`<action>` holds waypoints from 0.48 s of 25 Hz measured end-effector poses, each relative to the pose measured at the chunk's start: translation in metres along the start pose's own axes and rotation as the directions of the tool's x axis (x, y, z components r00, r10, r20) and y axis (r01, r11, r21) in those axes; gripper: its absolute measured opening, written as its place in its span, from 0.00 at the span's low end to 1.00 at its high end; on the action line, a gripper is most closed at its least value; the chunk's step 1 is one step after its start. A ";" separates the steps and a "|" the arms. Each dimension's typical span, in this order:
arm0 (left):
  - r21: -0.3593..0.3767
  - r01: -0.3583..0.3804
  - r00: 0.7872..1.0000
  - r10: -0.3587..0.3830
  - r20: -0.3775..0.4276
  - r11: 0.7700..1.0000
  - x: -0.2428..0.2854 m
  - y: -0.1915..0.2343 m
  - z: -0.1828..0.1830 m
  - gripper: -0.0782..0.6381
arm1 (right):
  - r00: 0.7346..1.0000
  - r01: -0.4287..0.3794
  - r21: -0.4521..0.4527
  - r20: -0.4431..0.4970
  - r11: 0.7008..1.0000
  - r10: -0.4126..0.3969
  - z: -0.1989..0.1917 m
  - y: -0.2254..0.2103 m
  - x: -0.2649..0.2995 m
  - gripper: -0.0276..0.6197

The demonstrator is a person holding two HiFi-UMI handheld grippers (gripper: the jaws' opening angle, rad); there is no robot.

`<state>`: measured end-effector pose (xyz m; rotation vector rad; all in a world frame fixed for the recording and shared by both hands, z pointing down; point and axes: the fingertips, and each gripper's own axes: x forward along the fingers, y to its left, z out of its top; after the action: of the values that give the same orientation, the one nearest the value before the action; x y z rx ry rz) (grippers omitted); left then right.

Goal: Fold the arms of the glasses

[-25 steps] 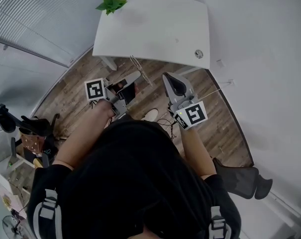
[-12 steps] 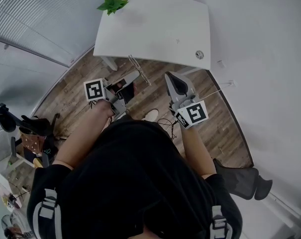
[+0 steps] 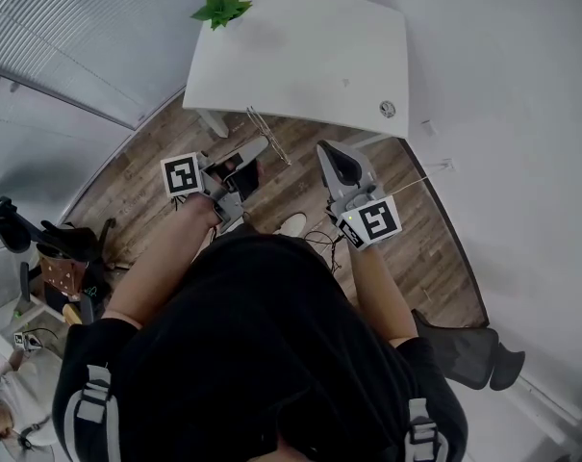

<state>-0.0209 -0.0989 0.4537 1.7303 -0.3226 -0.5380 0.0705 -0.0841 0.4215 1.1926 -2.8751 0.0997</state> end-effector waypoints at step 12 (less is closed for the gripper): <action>-0.008 0.000 1.000 0.000 0.030 1.000 -0.008 -0.001 0.006 0.13 | 1.000 -0.018 0.002 0.003 1.000 0.018 0.000 0.006 0.005 0.06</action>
<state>-0.0305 -0.1002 0.4535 1.7154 -0.3412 -0.5653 0.0624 -0.0831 0.4219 1.1683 -2.8889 0.1009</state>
